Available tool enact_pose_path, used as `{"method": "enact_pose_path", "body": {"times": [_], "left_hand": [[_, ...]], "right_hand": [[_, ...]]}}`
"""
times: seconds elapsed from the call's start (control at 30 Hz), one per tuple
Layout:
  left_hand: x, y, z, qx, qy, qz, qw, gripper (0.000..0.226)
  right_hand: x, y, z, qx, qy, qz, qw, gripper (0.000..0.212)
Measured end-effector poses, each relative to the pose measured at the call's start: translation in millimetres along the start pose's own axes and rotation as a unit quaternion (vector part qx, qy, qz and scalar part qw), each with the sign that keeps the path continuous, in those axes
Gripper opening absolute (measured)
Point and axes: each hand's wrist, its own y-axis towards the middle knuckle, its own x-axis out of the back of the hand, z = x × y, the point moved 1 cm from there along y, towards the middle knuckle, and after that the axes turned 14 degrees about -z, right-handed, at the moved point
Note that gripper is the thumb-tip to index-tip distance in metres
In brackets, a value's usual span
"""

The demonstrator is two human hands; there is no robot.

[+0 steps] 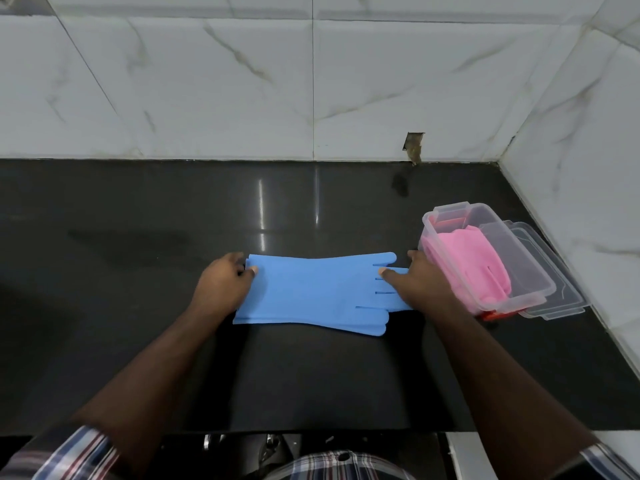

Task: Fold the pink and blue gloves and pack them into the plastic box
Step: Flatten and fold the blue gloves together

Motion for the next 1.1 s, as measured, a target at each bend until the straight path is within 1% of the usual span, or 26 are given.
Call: {"method": "enact_pose_path", "body": {"times": [0.07,0.13,0.17,0.2,0.27,0.37,0.43,0.47,0.5,0.53,0.57,0.6,0.63,0.67,0.7,0.77,0.83,0.87,0.93,1.0,1.1], "left_hand": [[-1.6,7.1,-7.2,0.039,-0.009,0.029,0.999,0.020],[-0.7,12.0,-8.4,0.109,-0.077,0.055,0.989,0.017],[1.1,13.4,-8.3,0.145,-0.120,0.060,0.980,0.018],[3.8,14.6,-7.7,0.173,-0.157,0.061,0.970,0.019],[11.0,15.9,-5.2,0.202,-0.209,0.055,0.955,0.018],[24.1,21.7,0.6,0.220,-0.249,0.026,0.943,0.022],[33.1,29.3,4.6,0.222,-0.256,0.007,0.941,0.021],[36.2,34.2,6.6,0.214,-0.240,-0.005,0.947,0.017],[40.4,38.0,8.0,0.195,-0.199,-0.017,0.960,0.012],[43.5,41.2,9.9,0.164,-0.134,-0.028,0.977,0.021],[45.2,42.7,12.0,0.130,-0.068,-0.038,0.989,0.035],[46.4,41.6,12.1,0.092,-0.031,-0.047,0.994,0.043],[47.1,37.7,10.2,0.057,-0.023,-0.048,0.997,0.042],[45.9,31.8,7.4,0.021,-0.032,-0.040,0.998,0.033],[42.3,24.7,4.8,-0.015,-0.038,-0.023,0.999,0.024],[31.1,8.3,2.5,-0.084,-0.034,0.032,0.995,0.017],[19.8,-6.1,1.3,-0.129,-0.018,0.076,0.989,0.018],[15.1,-10.9,1.8,-0.141,-0.003,0.085,0.986,0.021],[9.1,-16.0,4.0,-0.144,0.024,0.079,0.986,0.021],[8.0,-18.4,5.6,-0.150,0.034,0.065,0.986,0.016],[9.8,-22.4,6.4,-0.189,0.045,0.046,0.980,0.012]], "right_hand": [[-0.9,6.2,1.2,-0.020,0.061,-0.005,0.998,0.064],[-0.7,8.1,3.0,-0.025,0.154,-0.017,0.988,0.040],[0.4,8.5,5.2,-0.019,0.193,-0.022,0.981,0.032],[2.0,8.6,8.3,-0.009,0.225,-0.022,0.974,0.028],[6.2,8.5,18.0,0.014,0.270,-0.015,0.963,0.025],[11.0,12.0,34.3,0.056,0.309,-0.027,0.949,0.023],[10.1,17.5,45.8,0.067,0.316,-0.032,0.946,0.023],[8.4,20.6,50.4,0.069,0.302,-0.025,0.950,0.024],[6.9,23.6,54.1,0.079,0.264,-0.020,0.961,0.027],[5.8,25.7,56.0,0.099,0.200,-0.023,0.975,0.035],[4.5,26.0,56.1,0.120,0.142,-0.032,0.982,0.041],[3.8,24.8,55.4,0.135,0.111,-0.043,0.984,0.043],[3.0,22.5,53.2,0.145,0.104,-0.045,0.983,0.040],[2.6,19.0,50.3,0.150,0.104,-0.040,0.982,0.033],[1.5,15.2,46.4,0.151,0.100,-0.029,0.983,0.025],[-0.8,8.5,38.7,0.156,0.079,-0.001,0.985,0.009],[-2.5,1.5,33.0,0.151,0.063,0.016,0.986,0.013],[-4.2,-2.5,31.3,0.144,0.056,0.032,0.988,0.016],[-10.8,-11.5,30.0,0.135,0.043,0.064,0.988,0.023],[-17.0,-19.3,29.6,0.132,0.047,0.061,0.988,0.026],[-19.7,-22.8,30.0,0.132,0.076,0.048,0.987,0.022]]}}
